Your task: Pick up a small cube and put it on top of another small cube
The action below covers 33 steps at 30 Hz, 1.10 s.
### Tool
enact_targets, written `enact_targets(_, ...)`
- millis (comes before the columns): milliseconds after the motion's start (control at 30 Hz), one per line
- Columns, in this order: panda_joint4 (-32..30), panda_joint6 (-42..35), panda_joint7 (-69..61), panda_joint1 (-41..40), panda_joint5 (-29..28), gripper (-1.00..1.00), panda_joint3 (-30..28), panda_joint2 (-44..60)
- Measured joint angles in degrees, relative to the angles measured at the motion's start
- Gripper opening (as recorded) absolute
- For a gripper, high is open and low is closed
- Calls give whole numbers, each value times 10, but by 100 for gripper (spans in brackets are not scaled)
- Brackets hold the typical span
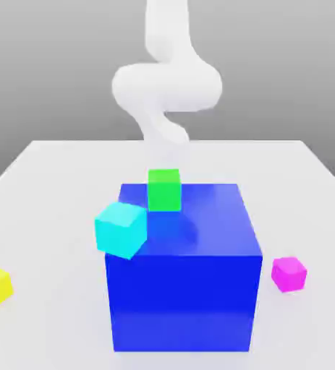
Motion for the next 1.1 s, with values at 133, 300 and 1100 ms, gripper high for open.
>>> enact_targets(133,-11,39,-29,39,-6,0,45,82)
enact_targets(300,-79,107,19,74,39,0,83,180)
enact_targets(1100,-251,401,432,269,-157,-100,42,595)
